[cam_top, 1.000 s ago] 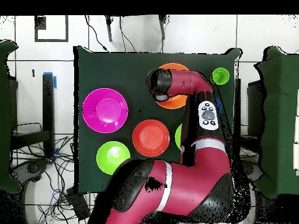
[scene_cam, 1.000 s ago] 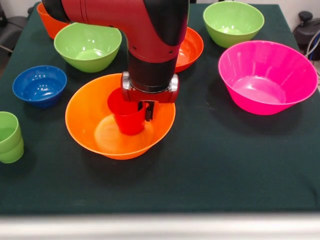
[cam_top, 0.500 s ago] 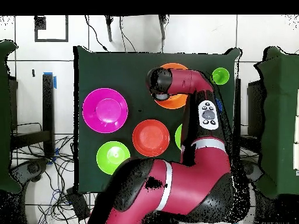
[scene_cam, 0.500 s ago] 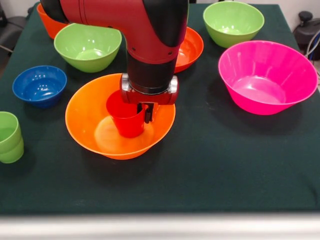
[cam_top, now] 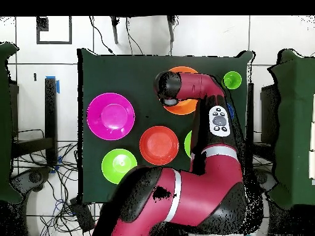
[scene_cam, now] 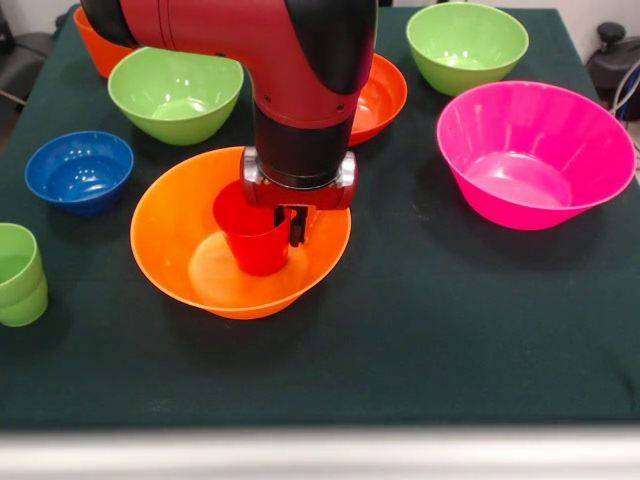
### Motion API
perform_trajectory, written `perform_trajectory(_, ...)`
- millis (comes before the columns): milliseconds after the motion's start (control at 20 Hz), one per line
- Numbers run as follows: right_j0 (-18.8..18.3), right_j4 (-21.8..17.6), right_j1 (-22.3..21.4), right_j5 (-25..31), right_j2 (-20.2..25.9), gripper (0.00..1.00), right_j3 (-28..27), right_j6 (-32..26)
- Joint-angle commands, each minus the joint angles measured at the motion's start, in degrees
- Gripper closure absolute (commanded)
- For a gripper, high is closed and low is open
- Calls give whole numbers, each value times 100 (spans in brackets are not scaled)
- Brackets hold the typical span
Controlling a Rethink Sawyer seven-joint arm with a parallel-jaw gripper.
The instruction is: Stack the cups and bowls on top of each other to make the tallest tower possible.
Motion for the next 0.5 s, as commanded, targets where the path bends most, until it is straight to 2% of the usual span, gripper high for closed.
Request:
perform_trajectory(50,21,-650,92,-117,379,100,-220,-1294)
perform_trajectory(500,6,-696,117,-79,351,100,-308,-1383)
